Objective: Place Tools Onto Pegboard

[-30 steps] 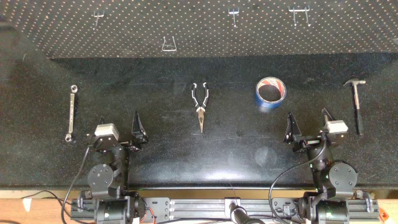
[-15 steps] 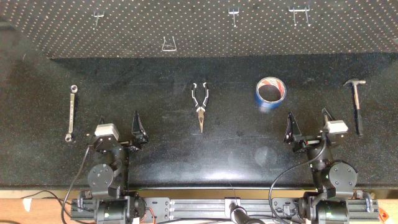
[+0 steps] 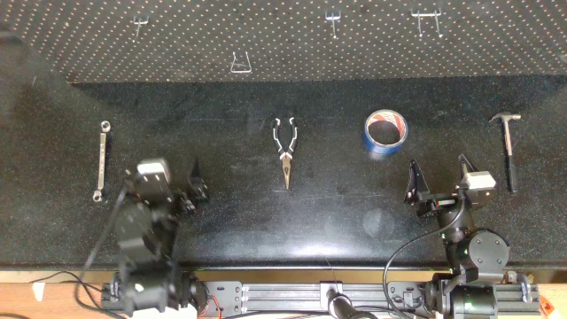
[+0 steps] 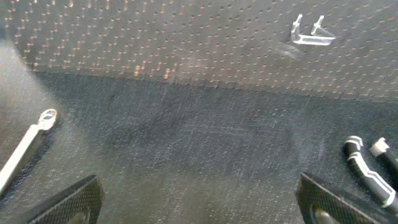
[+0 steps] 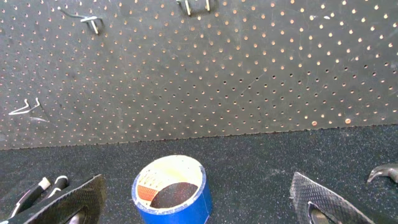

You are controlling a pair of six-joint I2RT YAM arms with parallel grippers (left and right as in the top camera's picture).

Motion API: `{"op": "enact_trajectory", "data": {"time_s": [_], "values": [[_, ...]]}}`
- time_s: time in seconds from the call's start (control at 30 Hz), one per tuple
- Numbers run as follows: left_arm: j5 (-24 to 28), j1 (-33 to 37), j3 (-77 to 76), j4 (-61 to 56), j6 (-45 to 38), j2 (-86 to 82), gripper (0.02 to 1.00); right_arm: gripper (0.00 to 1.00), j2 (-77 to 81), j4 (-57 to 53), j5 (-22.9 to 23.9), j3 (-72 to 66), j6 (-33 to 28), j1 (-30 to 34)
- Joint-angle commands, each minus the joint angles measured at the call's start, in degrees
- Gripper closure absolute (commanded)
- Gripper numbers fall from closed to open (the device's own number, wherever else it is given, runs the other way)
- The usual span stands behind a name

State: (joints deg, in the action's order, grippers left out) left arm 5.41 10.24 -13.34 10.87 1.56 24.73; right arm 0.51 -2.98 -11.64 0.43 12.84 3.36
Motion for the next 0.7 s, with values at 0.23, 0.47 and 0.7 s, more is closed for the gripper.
{"op": "enact_trajectory", "data": {"time_s": [0.23, 0.47, 0.7], "values": [[-12.6, 13.9, -48.0, 34.7, -4.1, 37.4, 0.025, 0.029, -0.3, -0.2, 0.5, -0.2, 0.4, -0.2], [-6.8, 32.7, -60.1, 45.7, -22.4, 47.9, 0.025, 0.029, -0.3, -0.2, 0.5, -0.2, 0.4, -0.2], [0.3, 41.9, -60.1, 50.1, -39.6, 54.9, 0.025, 0.029, -0.3, -0.2, 0.5, -0.2, 0.4, -0.2]]}}
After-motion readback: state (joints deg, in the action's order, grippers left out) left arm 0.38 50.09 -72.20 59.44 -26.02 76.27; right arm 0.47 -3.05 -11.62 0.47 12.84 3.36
